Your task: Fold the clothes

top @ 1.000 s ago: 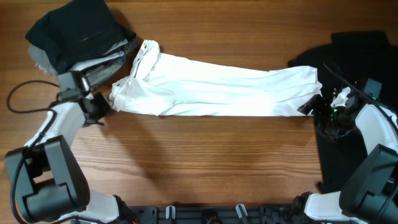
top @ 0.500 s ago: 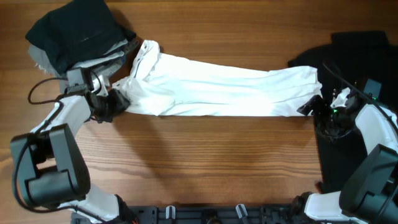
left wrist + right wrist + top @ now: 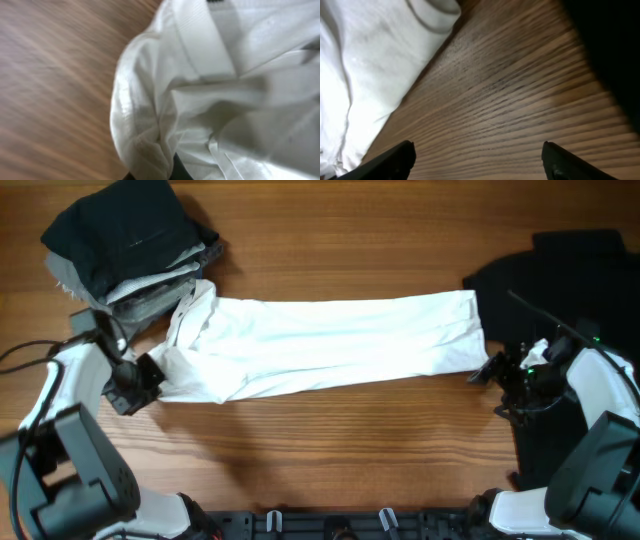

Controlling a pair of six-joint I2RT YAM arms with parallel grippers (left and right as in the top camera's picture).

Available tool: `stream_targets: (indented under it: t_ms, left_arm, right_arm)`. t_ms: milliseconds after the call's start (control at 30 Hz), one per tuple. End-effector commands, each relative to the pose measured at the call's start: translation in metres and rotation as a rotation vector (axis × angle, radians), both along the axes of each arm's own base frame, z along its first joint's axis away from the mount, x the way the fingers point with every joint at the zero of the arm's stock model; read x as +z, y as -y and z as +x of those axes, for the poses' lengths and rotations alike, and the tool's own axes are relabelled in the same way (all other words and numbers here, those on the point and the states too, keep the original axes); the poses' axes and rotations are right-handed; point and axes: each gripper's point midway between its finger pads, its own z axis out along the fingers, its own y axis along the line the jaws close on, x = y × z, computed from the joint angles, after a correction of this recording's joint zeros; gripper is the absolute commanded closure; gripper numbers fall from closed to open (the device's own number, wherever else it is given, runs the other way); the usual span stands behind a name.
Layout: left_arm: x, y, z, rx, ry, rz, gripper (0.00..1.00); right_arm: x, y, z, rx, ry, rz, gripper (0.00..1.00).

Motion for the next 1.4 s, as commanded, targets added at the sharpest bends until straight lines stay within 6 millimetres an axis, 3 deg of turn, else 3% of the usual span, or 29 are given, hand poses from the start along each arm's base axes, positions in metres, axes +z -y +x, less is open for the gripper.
stream_targets:
  t_ms: [0,100,200,300,400,567,633,667,733,767,833,1033,1200,1300,1367]
  left_arm:
    - [0.011,-0.025,-0.011,0.106,-0.002,0.075,0.87]
    - [0.011,-0.028,-0.011,0.133,0.012,0.056,0.69]
    - [0.013,-0.023,0.002,0.118,0.072,0.016,0.44]
    - [0.021,-0.017,0.014,0.108,0.128,-0.027,0.41]
    - [0.044,0.004,0.039,-0.003,0.266,-0.155,0.4]
    - [0.054,0.03,0.042,-0.082,0.298,-0.236,0.38]
    - [0.053,0.037,0.041,-0.132,0.29,-0.239,0.39]
    - [0.053,0.042,0.039,-0.157,0.281,-0.244,0.39]
    - [0.053,0.047,0.039,-0.173,0.277,-0.247,0.39]
    - [0.055,0.048,0.04,-0.178,0.281,-0.246,0.39]
    - [0.059,0.048,0.041,-0.182,0.295,-0.238,0.4]
    - [0.074,0.051,0.038,-0.2,0.328,-0.222,0.38]
    - [0.068,0.075,0.037,-0.308,0.297,-0.241,0.35]
    - [0.06,0.092,0.042,-0.377,0.279,-0.244,0.45]
    - [0.049,0.102,0.036,-0.421,0.218,-0.225,0.64]
  right_arm:
    - [-0.022,-0.011,0.01,0.055,0.075,-0.02,0.04]
    - [-0.027,-0.004,0.037,0.063,0.207,-0.079,0.03]
    - [-0.018,0.002,0.069,0.057,0.348,-0.098,0.01]
    - [-0.012,0.0,0.085,0.063,0.427,-0.08,0.04]
    - [-0.023,-0.007,0.088,0.091,0.417,-0.064,0.05]
    - [-0.053,-0.048,0.096,0.216,0.417,0.004,0.08]
    - [-0.056,-0.056,0.099,0.238,0.427,0.008,0.2]
    - [-0.055,-0.054,0.101,0.239,0.431,-0.002,0.39]
    - [-0.055,-0.045,0.102,0.225,0.421,-0.037,0.63]
    - [-0.052,-0.039,0.102,0.214,0.414,-0.052,0.79]
    - [-0.04,-0.03,0.102,0.2,0.412,-0.059,0.95]
    - [0.014,0.006,0.082,0.127,0.356,-0.197,0.96]
    - [0.06,0.007,0.067,0.114,0.415,-0.256,0.96]
    - [0.073,0.007,0.065,0.113,0.449,-0.268,0.96]
    - [0.073,0.007,0.064,0.112,0.448,-0.268,0.96]
